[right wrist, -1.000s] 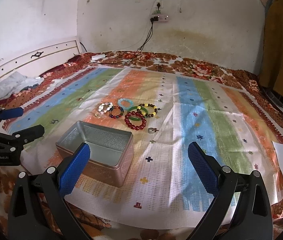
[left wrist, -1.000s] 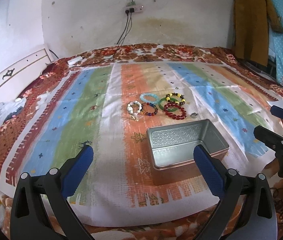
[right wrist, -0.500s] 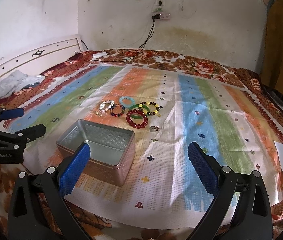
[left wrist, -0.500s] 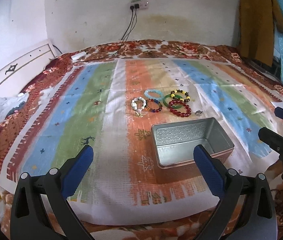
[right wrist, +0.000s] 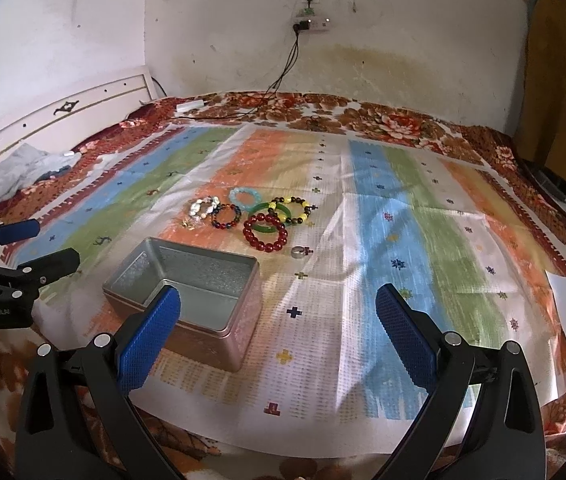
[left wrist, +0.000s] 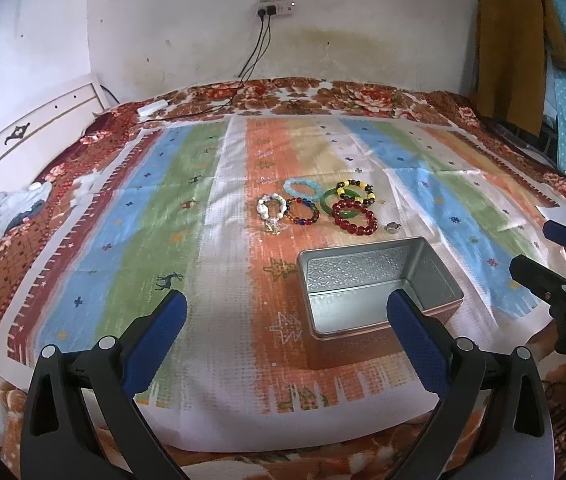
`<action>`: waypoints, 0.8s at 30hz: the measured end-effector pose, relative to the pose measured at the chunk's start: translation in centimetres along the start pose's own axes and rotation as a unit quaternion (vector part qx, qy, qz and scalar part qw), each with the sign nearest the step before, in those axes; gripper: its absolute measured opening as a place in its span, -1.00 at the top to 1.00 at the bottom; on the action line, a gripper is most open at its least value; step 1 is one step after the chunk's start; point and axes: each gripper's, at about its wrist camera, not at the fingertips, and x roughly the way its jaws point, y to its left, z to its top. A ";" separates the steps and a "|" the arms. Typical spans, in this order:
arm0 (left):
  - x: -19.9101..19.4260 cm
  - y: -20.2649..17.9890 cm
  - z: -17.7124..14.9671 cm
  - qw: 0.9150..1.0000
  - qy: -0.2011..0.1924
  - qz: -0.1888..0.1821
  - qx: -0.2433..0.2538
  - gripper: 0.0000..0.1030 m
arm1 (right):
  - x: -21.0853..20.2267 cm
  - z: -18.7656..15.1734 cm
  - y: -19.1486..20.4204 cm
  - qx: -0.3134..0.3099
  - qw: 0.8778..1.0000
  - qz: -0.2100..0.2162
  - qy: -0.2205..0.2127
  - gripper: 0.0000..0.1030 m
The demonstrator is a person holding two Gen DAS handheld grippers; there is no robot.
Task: Organize jewelry
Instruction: 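Move both tools forward past the silver tin box toward the jewelry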
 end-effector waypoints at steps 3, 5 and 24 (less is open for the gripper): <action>0.5 0.0 0.2 1.000 0.008 -0.002 0.000 -0.90 | 0.4 0.3 -0.1 0.002 1.000 0.002 0.005 -0.93; 0.7 0.1 0.3 1.000 0.013 -0.002 0.001 -0.89 | 0.6 0.5 -0.2 0.003 1.000 0.001 0.007 -0.93; 4.9 0.2 4.0 0.999 0.051 -0.008 0.003 -0.89 | 4.2 2.7 -1.3 0.002 0.998 0.027 0.057 -0.93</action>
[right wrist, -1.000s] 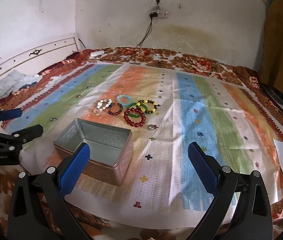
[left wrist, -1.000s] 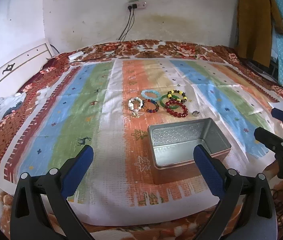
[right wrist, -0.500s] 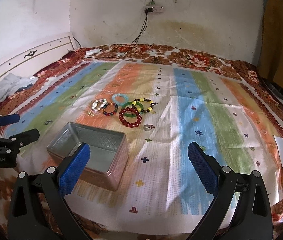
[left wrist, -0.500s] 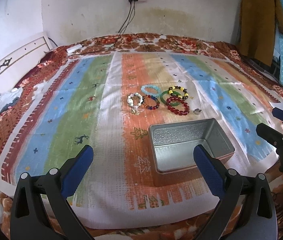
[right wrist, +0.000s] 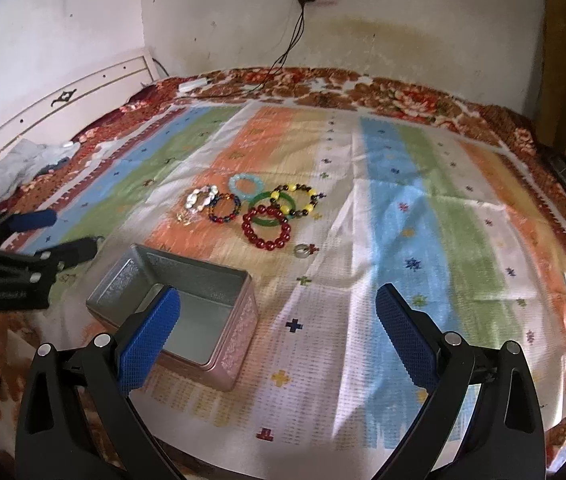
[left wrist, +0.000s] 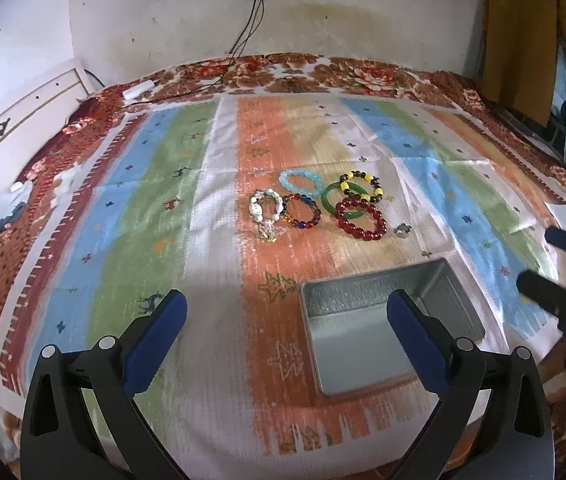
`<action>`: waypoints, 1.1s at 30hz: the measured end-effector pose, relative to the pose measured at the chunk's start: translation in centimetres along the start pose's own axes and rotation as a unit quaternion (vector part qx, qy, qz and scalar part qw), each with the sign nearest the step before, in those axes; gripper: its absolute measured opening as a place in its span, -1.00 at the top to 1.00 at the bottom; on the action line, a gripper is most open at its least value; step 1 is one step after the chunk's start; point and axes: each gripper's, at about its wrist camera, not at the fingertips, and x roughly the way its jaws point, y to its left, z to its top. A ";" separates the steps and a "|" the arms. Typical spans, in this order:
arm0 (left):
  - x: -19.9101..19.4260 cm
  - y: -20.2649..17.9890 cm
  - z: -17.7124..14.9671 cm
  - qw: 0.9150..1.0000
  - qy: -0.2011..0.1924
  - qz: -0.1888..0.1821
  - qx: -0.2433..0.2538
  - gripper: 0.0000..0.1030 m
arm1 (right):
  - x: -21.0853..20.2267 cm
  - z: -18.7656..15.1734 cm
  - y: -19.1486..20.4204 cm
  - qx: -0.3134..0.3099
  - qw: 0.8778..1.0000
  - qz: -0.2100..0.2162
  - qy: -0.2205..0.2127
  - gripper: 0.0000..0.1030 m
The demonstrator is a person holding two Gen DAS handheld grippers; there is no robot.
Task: Organize jewelry
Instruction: 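Move both tools forward past the silver tin box toward the jewelry, then lower the left tool to the gold charm while the right tool lowers to the silver ring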
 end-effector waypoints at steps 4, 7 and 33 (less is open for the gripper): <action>0.8 0.2 0.9 1.000 0.004 0.002 -0.005 -0.89 | 0.8 0.6 -0.3 -0.001 1.000 0.003 0.010 -0.93; 1.5 0.1 1.3 1.000 0.015 0.000 -0.003 -0.89 | 1.4 1.1 -0.6 0.008 1.000 0.010 0.018 -0.93; 8.8 2.0 4.9 0.996 0.085 -0.002 -0.023 -0.89 | 7.8 4.8 -3.1 0.035 0.994 0.033 0.101 -0.93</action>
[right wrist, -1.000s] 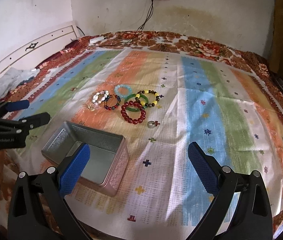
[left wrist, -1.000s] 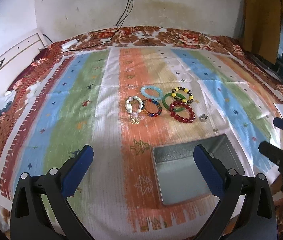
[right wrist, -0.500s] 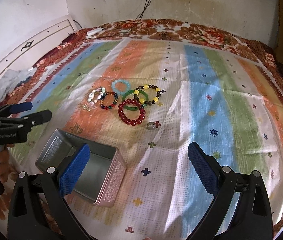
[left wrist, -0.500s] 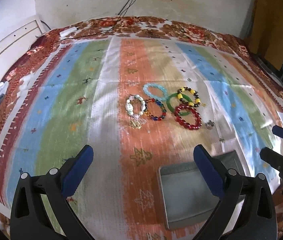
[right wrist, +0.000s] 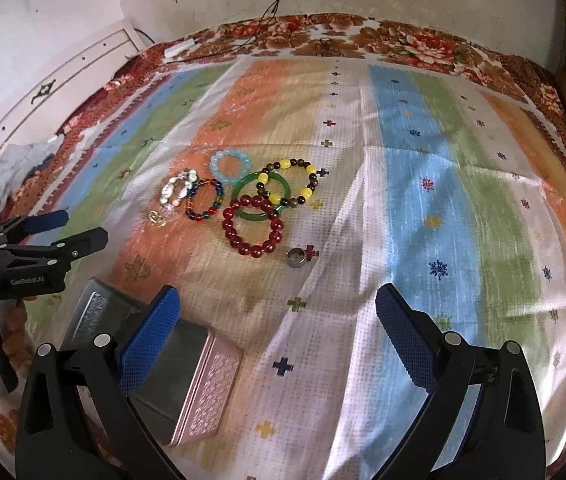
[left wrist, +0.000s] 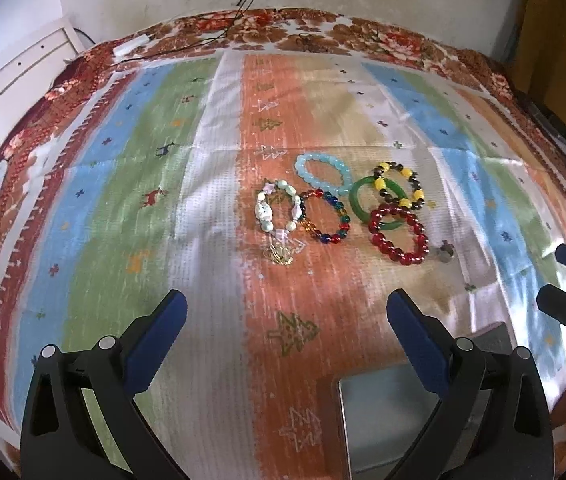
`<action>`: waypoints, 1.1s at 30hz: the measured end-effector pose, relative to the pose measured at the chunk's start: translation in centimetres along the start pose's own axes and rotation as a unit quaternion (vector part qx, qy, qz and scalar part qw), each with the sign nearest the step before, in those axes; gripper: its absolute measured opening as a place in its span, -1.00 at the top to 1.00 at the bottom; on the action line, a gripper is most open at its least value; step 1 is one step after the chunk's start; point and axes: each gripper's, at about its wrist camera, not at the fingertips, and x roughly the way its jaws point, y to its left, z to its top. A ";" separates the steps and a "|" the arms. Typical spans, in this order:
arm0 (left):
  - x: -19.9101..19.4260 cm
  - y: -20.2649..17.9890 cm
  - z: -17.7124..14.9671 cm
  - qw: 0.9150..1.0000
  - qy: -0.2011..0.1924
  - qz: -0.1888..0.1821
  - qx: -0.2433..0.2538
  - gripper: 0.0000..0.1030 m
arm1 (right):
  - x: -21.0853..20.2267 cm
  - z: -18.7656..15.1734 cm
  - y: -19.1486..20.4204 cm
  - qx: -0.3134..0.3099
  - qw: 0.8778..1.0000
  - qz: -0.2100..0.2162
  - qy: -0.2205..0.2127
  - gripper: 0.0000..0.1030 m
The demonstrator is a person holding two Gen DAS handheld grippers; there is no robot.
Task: Organize jewelry
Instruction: 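Lower the left tool to the gold charm while the right tool lowers to the silver ring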
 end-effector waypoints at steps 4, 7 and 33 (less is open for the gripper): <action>1.1 0.5 0.8 1.000 0.013 -0.004 -0.011 -0.89 | 1.2 0.6 -0.5 0.010 1.000 0.004 0.018 -0.93; 1.9 1.0 1.3 0.999 0.025 -0.008 -0.024 -0.89 | 2.2 1.1 -0.8 0.013 0.999 0.000 0.031 -0.93; 9.2 1.4 3.4 0.994 0.105 -0.008 -0.012 -0.22 | 10.6 3.0 -1.6 -0.006 0.990 -0.030 0.137 -0.33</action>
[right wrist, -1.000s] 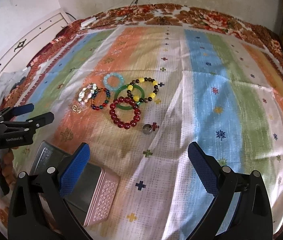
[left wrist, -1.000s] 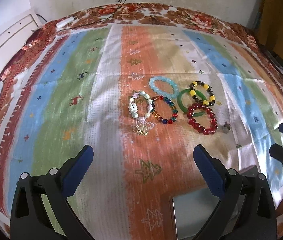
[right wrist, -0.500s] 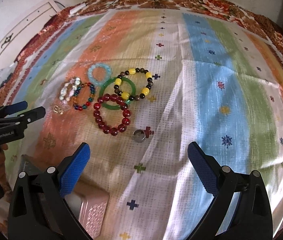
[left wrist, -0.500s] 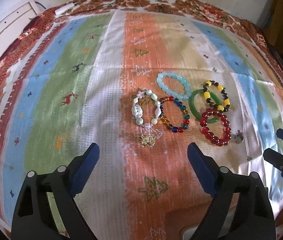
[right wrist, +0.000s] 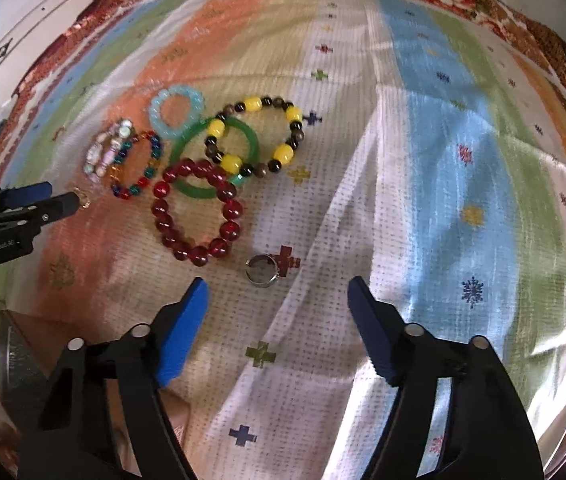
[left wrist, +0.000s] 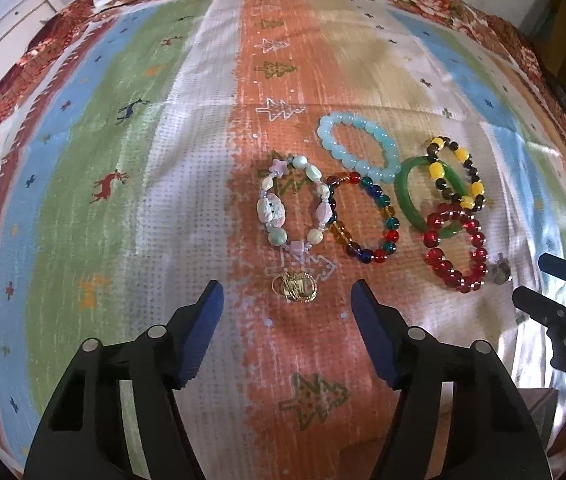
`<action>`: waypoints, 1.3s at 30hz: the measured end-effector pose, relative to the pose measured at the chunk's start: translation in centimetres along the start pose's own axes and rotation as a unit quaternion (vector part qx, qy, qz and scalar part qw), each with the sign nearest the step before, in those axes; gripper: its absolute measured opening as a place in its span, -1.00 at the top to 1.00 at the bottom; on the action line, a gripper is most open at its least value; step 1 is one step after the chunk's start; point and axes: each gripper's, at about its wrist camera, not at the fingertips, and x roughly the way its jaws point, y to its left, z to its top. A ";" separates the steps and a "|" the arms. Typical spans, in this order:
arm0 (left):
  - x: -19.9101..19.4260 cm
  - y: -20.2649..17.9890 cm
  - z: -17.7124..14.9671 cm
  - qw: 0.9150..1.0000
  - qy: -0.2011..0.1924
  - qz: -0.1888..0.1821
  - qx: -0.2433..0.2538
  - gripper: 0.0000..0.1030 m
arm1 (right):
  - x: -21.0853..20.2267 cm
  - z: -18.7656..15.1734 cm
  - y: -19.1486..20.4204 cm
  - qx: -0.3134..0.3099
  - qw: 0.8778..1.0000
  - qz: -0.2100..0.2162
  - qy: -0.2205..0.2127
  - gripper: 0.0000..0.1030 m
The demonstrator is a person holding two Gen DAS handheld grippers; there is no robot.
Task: Organize jewelry
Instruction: 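Lower the left tool to the gold charm while the right tool lowers to the silver ring, then close the left tool on the gold charm while the right tool closes on the silver ring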
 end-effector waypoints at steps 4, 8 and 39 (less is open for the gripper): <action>0.9 -0.3 0.2 1.000 0.009 0.000 0.007 -0.15 | 0.8 0.3 0.0 -0.007 1.000 0.001 0.010 -0.28; 1.5 -0.3 0.1 1.000 0.014 0.002 0.012 -0.14 | 1.7 0.7 -0.2 -0.007 1.000 0.007 0.023 -0.13; 0.4 0.0 0.9 1.000 -0.001 -0.007 0.014 0.77 | 1.6 1.6 -0.5 -0.009 1.000 0.003 0.016 0.63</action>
